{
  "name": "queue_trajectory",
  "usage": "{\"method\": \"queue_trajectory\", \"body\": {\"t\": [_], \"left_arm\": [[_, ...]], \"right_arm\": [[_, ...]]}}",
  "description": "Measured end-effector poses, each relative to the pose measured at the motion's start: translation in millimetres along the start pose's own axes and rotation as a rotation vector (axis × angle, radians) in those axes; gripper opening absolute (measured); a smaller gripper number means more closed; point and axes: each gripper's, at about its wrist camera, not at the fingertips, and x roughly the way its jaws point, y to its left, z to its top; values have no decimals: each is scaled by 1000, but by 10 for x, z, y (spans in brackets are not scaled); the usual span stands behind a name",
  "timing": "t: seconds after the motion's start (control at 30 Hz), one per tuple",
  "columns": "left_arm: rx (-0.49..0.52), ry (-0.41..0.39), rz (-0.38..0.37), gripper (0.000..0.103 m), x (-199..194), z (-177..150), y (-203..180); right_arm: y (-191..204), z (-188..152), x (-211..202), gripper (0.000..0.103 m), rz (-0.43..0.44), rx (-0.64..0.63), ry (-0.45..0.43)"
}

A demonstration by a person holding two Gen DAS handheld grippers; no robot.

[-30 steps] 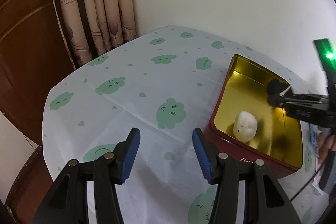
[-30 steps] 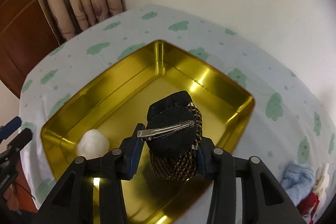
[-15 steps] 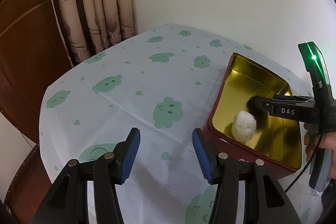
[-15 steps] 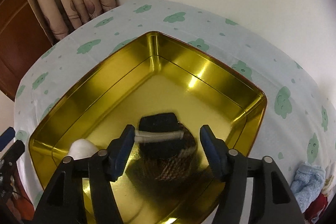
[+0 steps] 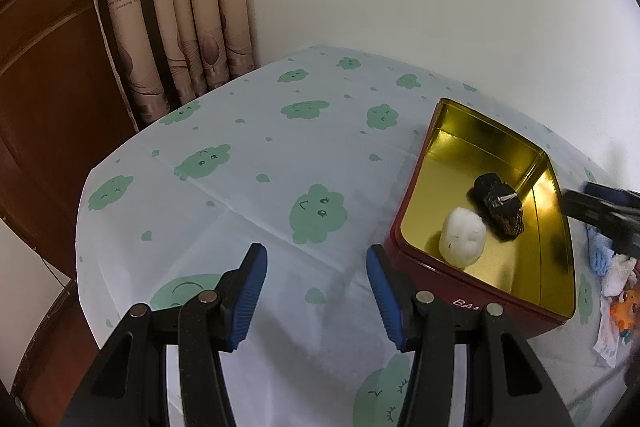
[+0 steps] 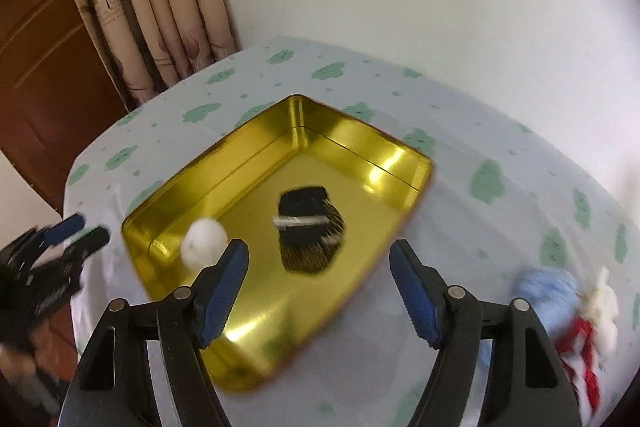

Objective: Organize soft objects
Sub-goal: 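Grasp the grey-and-red sock with the right gripper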

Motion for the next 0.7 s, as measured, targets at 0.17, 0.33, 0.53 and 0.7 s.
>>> {"method": "queue_trajectory", "body": {"t": [0.17,0.33,0.53,0.7], "left_arm": [[5,-4,-4,53,-11,-1,-13],[18,-7,6,53,-14,-1,-31],[41,-11,9,53,-21,-10,-77],[61,-33,-3,53,-67,-21,-128]], "right_arm": [[-416,-318,-458,70,-79,35,-20],[-890,-628,-783,70,-180,83,-18],[-1294,-937,-861,70,-240,147,20],[-1443,-1035,-775,70,-249,164,35]]}}
